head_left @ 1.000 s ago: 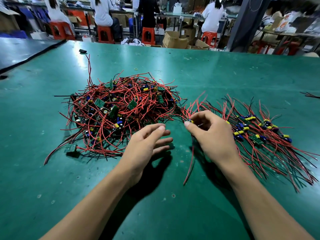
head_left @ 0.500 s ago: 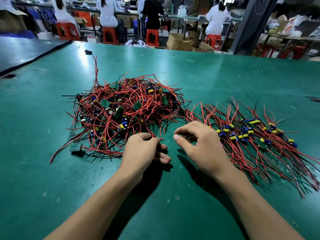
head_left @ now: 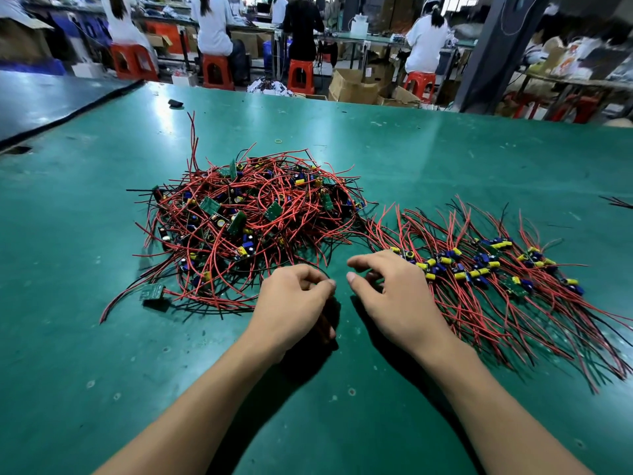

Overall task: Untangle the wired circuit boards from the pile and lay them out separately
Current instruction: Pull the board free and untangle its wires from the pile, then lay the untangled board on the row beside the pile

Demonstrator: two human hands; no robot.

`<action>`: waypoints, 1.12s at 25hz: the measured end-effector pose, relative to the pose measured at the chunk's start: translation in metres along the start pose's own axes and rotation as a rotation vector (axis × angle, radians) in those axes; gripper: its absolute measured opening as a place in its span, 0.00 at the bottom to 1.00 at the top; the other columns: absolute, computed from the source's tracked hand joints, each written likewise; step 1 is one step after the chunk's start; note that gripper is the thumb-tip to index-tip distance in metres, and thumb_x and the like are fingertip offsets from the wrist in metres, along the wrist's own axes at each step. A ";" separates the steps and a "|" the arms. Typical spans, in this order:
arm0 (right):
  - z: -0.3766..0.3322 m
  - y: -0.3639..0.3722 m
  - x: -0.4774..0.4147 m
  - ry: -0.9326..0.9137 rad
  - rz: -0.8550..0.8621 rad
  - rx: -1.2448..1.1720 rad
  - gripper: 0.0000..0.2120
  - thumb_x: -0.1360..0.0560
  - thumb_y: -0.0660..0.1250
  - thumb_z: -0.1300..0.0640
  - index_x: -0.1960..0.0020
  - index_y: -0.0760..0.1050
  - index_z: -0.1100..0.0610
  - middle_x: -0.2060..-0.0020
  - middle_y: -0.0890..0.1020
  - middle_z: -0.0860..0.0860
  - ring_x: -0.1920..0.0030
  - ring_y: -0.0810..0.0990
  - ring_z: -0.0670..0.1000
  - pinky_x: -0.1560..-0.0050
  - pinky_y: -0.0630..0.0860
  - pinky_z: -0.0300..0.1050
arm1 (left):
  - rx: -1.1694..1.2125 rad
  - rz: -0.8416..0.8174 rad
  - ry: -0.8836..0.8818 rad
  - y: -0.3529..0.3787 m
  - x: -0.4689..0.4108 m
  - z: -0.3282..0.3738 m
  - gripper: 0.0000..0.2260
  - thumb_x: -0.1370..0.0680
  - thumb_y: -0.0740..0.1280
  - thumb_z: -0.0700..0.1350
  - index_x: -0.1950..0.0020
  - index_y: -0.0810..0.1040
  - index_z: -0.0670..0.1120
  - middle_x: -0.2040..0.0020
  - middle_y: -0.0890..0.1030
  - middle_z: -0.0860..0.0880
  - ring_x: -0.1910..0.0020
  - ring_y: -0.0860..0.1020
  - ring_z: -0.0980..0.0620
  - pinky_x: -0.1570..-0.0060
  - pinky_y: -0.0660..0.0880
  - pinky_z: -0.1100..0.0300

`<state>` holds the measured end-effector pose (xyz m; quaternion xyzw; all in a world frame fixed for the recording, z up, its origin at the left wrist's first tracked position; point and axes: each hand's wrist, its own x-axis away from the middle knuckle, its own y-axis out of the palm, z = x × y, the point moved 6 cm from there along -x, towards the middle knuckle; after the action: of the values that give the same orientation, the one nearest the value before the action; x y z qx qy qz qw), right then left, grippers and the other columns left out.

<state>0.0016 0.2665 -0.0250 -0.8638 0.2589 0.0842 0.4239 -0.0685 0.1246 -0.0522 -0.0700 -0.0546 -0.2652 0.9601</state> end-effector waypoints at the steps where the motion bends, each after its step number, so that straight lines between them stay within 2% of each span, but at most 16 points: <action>1: -0.001 -0.003 0.000 0.007 0.039 -0.027 0.09 0.23 0.72 0.58 0.43 0.83 0.55 0.50 0.81 0.46 0.54 0.79 0.41 0.50 0.69 0.25 | 0.027 0.007 -0.003 -0.001 -0.001 -0.001 0.06 0.21 0.68 0.41 0.55 0.78 0.38 0.70 0.81 0.39 0.79 0.78 0.42 0.80 0.72 0.59; 4: -0.002 -0.010 -0.004 0.050 0.148 -0.100 0.08 0.24 0.72 0.60 0.45 0.83 0.55 0.52 0.82 0.46 0.54 0.79 0.38 0.54 0.68 0.22 | 0.064 0.018 0.015 -0.002 -0.001 0.000 0.09 0.22 0.69 0.43 0.57 0.77 0.39 0.71 0.80 0.37 0.80 0.76 0.43 0.81 0.69 0.61; 7: -0.012 -0.005 -0.028 0.076 0.232 -0.106 0.07 0.24 0.71 0.61 0.48 0.83 0.53 0.53 0.82 0.48 0.53 0.79 0.42 0.51 0.68 0.25 | -0.019 0.076 0.065 -0.007 -0.006 0.001 0.10 0.23 0.70 0.46 0.61 0.79 0.43 0.67 0.81 0.37 0.78 0.75 0.46 0.77 0.69 0.60; 9: -0.013 -0.001 -0.061 0.111 0.264 -0.011 0.12 0.24 0.69 0.63 0.41 0.81 0.57 0.45 0.81 0.54 0.44 0.79 0.52 0.44 0.67 0.33 | 0.000 0.063 0.064 -0.007 -0.006 0.002 0.10 0.23 0.70 0.45 0.61 0.78 0.41 0.69 0.79 0.38 0.80 0.72 0.47 0.79 0.66 0.63; 11: -0.005 0.008 -0.097 0.237 0.168 0.095 0.22 0.22 0.67 0.61 0.28 0.72 0.57 0.35 0.75 0.58 0.36 0.75 0.58 0.37 0.67 0.42 | 0.036 0.019 0.059 -0.006 -0.003 0.004 0.10 0.22 0.69 0.44 0.60 0.77 0.39 0.72 0.79 0.41 0.83 0.70 0.47 0.81 0.64 0.65; 12: 0.003 0.014 -0.110 0.310 0.085 0.162 0.24 0.21 0.67 0.59 0.26 0.70 0.56 0.34 0.74 0.59 0.35 0.75 0.60 0.36 0.68 0.46 | 0.049 0.000 0.061 -0.006 -0.002 0.005 0.10 0.22 0.69 0.43 0.59 0.76 0.38 0.73 0.78 0.43 0.84 0.69 0.48 0.81 0.63 0.66; 14: 0.018 0.027 -0.122 0.385 -0.038 0.263 0.18 0.22 0.67 0.57 0.32 0.75 0.55 0.36 0.77 0.61 0.37 0.77 0.61 0.39 0.72 0.48 | 0.050 -0.012 0.070 -0.007 -0.001 0.007 0.10 0.21 0.68 0.42 0.58 0.76 0.37 0.74 0.77 0.45 0.83 0.69 0.48 0.80 0.63 0.66; 15: 0.022 0.029 -0.123 0.393 -0.042 0.272 0.14 0.22 0.68 0.56 0.37 0.79 0.56 0.40 0.80 0.61 0.39 0.78 0.61 0.41 0.74 0.48 | 0.036 -0.010 0.075 -0.007 0.000 0.009 0.10 0.21 0.68 0.43 0.58 0.76 0.37 0.73 0.78 0.45 0.82 0.69 0.48 0.80 0.63 0.66; 17: 0.024 0.023 -0.119 0.394 0.040 0.225 0.08 0.23 0.69 0.56 0.46 0.82 0.56 0.46 0.83 0.60 0.44 0.80 0.61 0.46 0.75 0.47 | 0.018 -0.005 0.081 -0.007 0.001 0.010 0.10 0.21 0.68 0.43 0.57 0.76 0.36 0.71 0.78 0.43 0.81 0.70 0.48 0.81 0.63 0.67; 19: 0.023 0.008 -0.116 0.405 0.172 0.080 0.05 0.24 0.69 0.56 0.52 0.82 0.56 0.52 0.85 0.58 0.48 0.81 0.61 0.48 0.77 0.48 | 0.008 -0.003 0.082 -0.007 0.001 0.011 0.10 0.21 0.68 0.42 0.56 0.76 0.36 0.70 0.78 0.40 0.81 0.70 0.48 0.82 0.63 0.67; 22: 0.001 -0.015 -0.102 0.305 0.331 -0.289 0.02 0.24 0.70 0.56 0.55 0.81 0.52 0.56 0.85 0.54 0.54 0.84 0.59 0.49 0.80 0.55 | 0.011 -0.009 0.090 -0.008 0.002 0.010 0.10 0.21 0.68 0.42 0.56 0.77 0.36 0.69 0.79 0.40 0.81 0.70 0.48 0.82 0.63 0.67; 23: -0.009 -0.021 -0.091 0.229 0.357 -0.344 0.02 0.24 0.70 0.55 0.55 0.80 0.51 0.56 0.85 0.52 0.56 0.84 0.56 0.50 0.80 0.53 | 0.034 -0.020 0.090 -0.007 0.003 0.011 0.10 0.20 0.68 0.43 0.55 0.77 0.36 0.69 0.80 0.41 0.82 0.71 0.48 0.82 0.64 0.67; 25: -0.026 -0.025 -0.063 0.078 0.328 -0.376 0.01 0.24 0.71 0.54 0.52 0.81 0.49 0.54 0.84 0.49 0.57 0.82 0.49 0.52 0.79 0.46 | 0.153 -0.068 0.069 -0.002 0.005 0.013 0.12 0.19 0.65 0.46 0.52 0.79 0.37 0.66 0.82 0.41 0.80 0.73 0.47 0.82 0.67 0.65; 27: -0.034 -0.016 -0.029 -0.036 0.218 -0.345 0.04 0.24 0.72 0.55 0.49 0.82 0.49 0.52 0.82 0.46 0.57 0.80 0.42 0.54 0.74 0.34 | 0.353 -0.119 -0.002 0.004 0.004 0.014 0.16 0.18 0.62 0.51 0.49 0.80 0.38 0.63 0.83 0.40 0.77 0.76 0.47 0.80 0.72 0.63; 28: -0.035 -0.010 -0.014 -0.079 0.155 -0.305 0.05 0.24 0.73 0.56 0.49 0.82 0.51 0.51 0.81 0.46 0.56 0.79 0.42 0.54 0.73 0.32 | 0.426 -0.139 -0.038 0.006 0.004 0.015 0.18 0.18 0.62 0.53 0.50 0.81 0.39 0.63 0.83 0.40 0.76 0.77 0.47 0.78 0.74 0.62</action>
<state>-0.0076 0.2497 0.0085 -0.8916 0.2922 0.1887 0.2899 -0.0632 0.1300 -0.0380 0.1334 -0.1324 -0.3120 0.9313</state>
